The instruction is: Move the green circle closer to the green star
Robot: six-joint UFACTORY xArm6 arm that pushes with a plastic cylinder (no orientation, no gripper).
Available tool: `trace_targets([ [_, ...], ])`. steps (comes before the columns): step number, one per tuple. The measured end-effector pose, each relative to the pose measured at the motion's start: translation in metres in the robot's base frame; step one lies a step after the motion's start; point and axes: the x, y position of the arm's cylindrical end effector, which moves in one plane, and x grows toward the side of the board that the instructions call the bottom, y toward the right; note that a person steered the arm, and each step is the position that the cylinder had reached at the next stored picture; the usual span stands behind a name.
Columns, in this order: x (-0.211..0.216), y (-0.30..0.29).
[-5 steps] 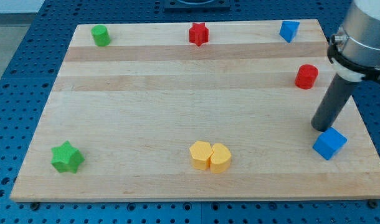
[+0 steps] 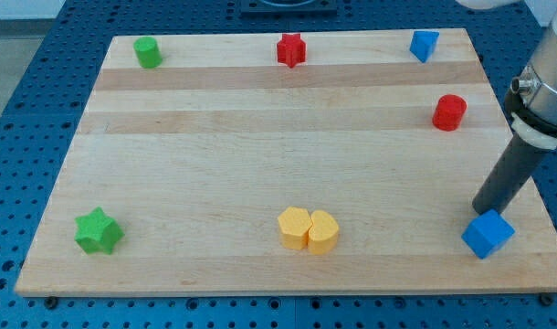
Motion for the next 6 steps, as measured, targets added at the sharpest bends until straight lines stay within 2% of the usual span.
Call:
trace_targets([
  [1,-0.011,0.0],
  [4,-0.102,0.0],
  [6,-0.138,0.01],
])
